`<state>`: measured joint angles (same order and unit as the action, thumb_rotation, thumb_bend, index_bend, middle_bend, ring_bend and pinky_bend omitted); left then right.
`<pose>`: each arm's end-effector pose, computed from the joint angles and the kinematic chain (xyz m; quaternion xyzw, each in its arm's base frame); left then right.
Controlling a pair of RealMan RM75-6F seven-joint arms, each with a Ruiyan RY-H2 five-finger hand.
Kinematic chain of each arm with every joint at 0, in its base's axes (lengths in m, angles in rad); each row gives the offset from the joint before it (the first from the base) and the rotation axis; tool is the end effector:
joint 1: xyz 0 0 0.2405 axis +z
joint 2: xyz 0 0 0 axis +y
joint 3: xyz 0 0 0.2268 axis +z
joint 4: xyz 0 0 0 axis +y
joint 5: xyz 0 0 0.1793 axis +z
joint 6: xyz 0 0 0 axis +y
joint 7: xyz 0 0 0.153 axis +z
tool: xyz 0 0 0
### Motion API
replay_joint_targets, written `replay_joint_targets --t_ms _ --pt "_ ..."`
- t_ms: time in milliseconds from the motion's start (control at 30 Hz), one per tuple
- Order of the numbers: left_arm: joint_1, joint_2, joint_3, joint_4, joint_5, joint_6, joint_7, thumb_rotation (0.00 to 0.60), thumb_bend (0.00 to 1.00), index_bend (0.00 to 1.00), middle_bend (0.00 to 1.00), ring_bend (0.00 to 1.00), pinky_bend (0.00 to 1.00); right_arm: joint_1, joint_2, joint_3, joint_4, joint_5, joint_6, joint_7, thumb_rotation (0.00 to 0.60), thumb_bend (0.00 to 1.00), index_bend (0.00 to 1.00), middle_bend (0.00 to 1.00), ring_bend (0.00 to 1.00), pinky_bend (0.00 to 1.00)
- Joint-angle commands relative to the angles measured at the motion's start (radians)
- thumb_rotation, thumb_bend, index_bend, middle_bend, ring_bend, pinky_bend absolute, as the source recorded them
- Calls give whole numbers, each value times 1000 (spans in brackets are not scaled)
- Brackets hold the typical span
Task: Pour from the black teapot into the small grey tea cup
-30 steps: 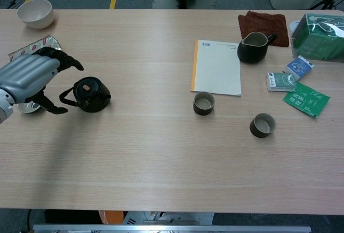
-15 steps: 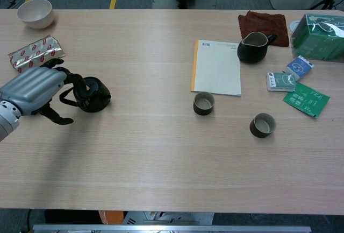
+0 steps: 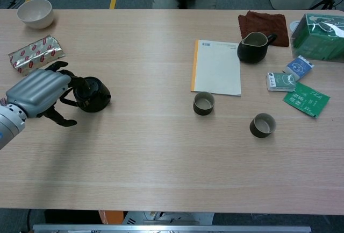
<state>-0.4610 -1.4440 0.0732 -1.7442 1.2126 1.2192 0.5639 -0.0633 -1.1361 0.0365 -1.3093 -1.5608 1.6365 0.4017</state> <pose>-0.1859 0.2228 0.0260 -0.7542 -0.3770 -0.2869 0.4546 -0.3224 -0.1384 0.2123 0.5397 -0.4047 0.4350 0.5964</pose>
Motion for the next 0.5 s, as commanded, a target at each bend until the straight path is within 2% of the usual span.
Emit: replay_joint_targets --t_ms 33,500 --pt "3 -11 -5 19 7 -6 -1 600 94 367 380 235 0 -1 0 0 0 2 -1 -1 600 146 270 251 142 272" --pt "13 -24 -21 72 19 -32 -17 600 94 398 377 235 0 1 2 1 -10 5 -9 -15 600 146 270 251 142 273"
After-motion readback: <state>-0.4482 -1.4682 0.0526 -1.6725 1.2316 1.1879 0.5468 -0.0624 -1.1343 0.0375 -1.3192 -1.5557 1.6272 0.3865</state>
